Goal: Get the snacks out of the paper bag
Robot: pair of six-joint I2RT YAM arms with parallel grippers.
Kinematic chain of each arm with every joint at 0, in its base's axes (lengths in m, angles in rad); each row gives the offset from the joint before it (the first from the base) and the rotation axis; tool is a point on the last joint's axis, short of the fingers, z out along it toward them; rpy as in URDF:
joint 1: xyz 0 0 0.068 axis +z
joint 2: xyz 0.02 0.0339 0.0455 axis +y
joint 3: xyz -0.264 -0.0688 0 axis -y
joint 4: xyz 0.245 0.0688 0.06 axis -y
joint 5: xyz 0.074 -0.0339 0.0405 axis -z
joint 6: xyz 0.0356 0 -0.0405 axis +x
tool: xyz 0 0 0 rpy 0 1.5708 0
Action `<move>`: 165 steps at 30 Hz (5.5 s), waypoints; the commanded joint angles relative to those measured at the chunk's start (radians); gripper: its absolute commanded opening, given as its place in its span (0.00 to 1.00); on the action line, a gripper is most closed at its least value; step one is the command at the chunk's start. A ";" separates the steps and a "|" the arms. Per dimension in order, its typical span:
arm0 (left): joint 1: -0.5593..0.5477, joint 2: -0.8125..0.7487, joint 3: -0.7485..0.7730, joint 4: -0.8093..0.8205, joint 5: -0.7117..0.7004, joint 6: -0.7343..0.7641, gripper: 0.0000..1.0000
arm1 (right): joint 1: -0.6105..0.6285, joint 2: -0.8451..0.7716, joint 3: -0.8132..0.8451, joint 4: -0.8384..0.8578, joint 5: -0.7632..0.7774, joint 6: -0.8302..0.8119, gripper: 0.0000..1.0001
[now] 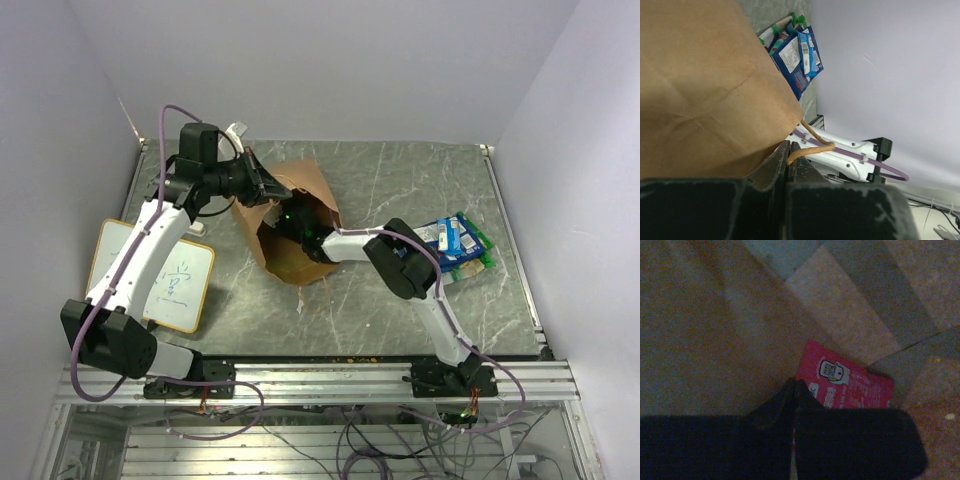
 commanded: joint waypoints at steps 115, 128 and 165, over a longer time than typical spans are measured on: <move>0.086 0.041 0.014 -0.049 0.004 0.118 0.07 | 0.053 -0.764 -0.685 0.028 -0.211 0.067 0.00; 0.089 0.073 0.049 -0.014 0.037 0.073 0.07 | 0.052 -0.961 -0.738 -0.048 -0.321 0.035 0.00; 0.150 0.167 0.147 -0.037 0.025 0.059 0.07 | -0.077 -1.379 -0.424 -0.622 0.160 -0.053 0.00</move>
